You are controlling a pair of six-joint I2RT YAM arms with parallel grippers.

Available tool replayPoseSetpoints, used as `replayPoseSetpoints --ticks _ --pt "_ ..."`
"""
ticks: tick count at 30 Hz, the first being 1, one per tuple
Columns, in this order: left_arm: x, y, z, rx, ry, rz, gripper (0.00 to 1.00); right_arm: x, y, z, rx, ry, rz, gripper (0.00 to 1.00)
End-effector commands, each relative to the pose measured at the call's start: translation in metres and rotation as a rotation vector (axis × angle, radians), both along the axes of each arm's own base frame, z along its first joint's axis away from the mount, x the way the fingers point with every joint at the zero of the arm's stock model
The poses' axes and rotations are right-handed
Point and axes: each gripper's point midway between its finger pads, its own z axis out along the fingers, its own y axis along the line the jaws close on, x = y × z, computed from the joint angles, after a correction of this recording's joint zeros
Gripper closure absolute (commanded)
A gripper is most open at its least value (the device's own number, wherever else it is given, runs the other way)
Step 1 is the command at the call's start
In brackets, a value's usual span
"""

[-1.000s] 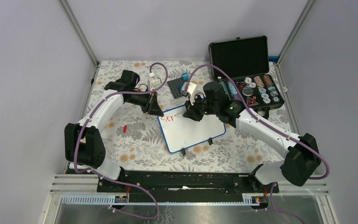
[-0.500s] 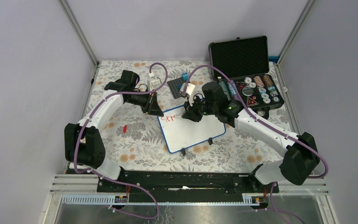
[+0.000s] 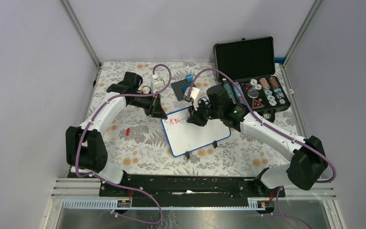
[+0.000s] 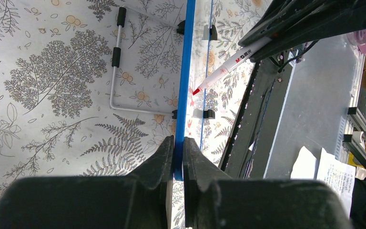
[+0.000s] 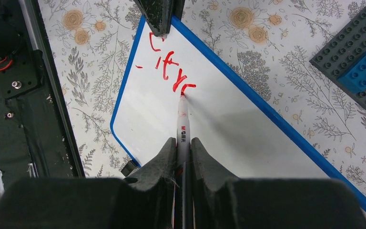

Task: Write a sentence on the whiteboard

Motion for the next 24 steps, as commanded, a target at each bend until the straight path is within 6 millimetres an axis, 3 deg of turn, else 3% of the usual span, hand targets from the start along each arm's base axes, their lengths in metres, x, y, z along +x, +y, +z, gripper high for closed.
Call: replayPoseSetpoints --ticks 1,12,24 --pt "0.001 0.000 0.004 -0.002 -0.046 -0.004 1.00 0.001 -0.008 0.003 -0.019 -0.045 -0.019 1.00" --pt "0.002 0.000 0.005 -0.002 -0.045 -0.002 1.00 0.012 -0.020 0.007 -0.028 -0.068 -0.067 1.00" --pt "0.002 0.000 0.005 -0.004 -0.045 -0.003 1.00 0.021 -0.014 0.015 -0.018 -0.074 -0.075 1.00"
